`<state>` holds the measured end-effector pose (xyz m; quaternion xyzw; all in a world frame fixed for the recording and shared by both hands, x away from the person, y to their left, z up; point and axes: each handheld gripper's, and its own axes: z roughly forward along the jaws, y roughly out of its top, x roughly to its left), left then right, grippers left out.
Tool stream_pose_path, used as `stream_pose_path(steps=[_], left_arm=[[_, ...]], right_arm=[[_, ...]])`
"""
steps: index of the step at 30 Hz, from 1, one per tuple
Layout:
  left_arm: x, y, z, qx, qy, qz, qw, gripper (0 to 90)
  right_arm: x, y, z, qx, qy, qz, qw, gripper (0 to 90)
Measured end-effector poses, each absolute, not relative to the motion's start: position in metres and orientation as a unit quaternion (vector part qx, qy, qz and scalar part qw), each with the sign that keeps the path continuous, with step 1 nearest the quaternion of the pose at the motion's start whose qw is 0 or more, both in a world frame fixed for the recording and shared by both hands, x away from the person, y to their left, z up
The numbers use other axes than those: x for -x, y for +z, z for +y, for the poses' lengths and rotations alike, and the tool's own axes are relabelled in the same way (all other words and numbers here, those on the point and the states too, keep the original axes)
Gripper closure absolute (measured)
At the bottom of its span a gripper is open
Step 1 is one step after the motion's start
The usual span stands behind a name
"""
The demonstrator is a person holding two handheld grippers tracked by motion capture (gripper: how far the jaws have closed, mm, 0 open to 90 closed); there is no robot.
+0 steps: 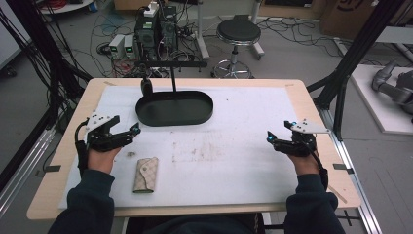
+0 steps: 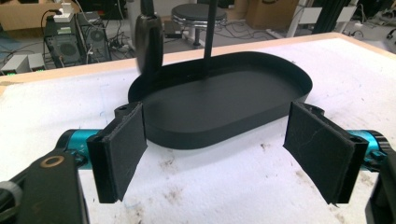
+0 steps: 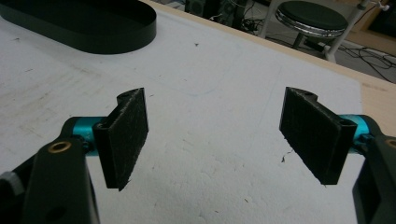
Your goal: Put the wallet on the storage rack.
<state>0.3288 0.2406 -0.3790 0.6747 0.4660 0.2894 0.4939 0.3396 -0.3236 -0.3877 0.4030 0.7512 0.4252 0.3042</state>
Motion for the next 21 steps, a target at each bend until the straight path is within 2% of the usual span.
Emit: stream_pose_path(steps=[8, 13, 21], left_arm=[[-0.318, -0.376, 0.233, -0.688, 0.275, 0.461, 0.489, 20.7], [-0.303, -0.387, 0.224, -0.724, 0.243, 0.46, 0.453, 20.7], [-0.287, -0.413, 0.21, -0.746, 0.185, 0.483, 0.42, 20.9]], right_arm=[[-0.337, -0.386, -0.322, -0.396, 0.425, 0.754, 0.306, 24.2], [-0.338, -0.386, -0.319, -0.393, 0.424, 0.757, 0.306, 24.2], [-0.34, -0.385, -0.315, -0.388, 0.422, 0.759, 0.309, 24.2]])
